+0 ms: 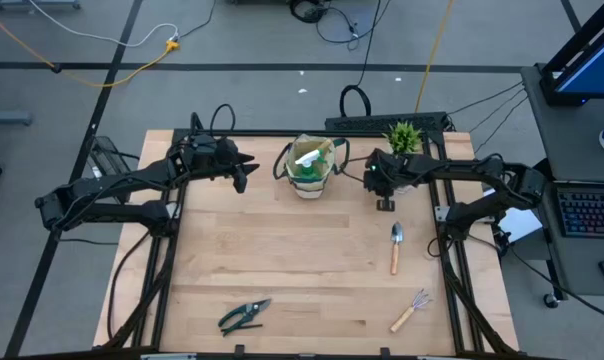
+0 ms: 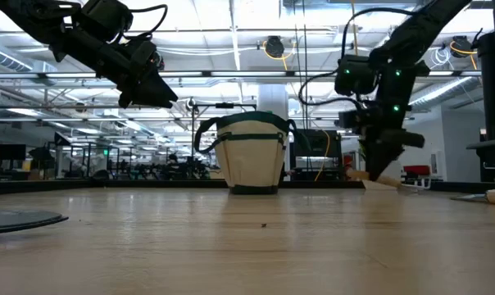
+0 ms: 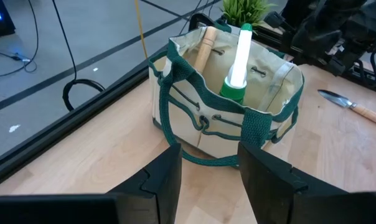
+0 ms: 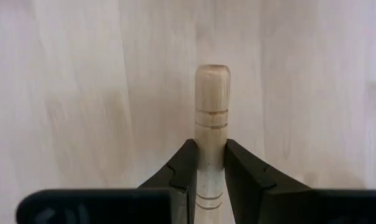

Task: Pick & Place Garden tools in Gardening bag
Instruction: Put the top brown hand rake into the gardening bag

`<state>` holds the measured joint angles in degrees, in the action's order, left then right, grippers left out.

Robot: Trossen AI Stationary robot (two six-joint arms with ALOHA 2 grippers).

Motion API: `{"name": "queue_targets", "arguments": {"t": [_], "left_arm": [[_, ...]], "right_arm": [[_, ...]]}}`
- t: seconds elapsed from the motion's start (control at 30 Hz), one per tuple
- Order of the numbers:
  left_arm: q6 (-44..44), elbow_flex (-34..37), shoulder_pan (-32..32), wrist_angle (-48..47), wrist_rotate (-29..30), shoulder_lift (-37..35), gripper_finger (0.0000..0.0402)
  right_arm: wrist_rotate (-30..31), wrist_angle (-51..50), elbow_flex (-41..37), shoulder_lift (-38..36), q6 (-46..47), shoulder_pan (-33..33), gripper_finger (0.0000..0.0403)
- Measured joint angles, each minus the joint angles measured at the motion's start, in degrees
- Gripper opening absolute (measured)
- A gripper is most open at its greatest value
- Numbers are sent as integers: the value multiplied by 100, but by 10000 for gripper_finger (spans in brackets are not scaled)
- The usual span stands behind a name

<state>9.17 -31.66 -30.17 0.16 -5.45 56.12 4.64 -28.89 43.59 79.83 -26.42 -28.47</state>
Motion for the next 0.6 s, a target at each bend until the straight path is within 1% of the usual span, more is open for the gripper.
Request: {"name": "queue_targets", "arguments": {"t": [0.2,0.43,0.6], "left_arm": [[66,0,4,2,1,0,161],[65,0,148,5,2,0,161],[65,0,250,11,20,0,161]], "right_arm": [[-735,62,506,-7,512,9,51],[-1575,34,1041,-92,879,9,51],[-2125,-219,1339,-282,1089,9,51]]}}
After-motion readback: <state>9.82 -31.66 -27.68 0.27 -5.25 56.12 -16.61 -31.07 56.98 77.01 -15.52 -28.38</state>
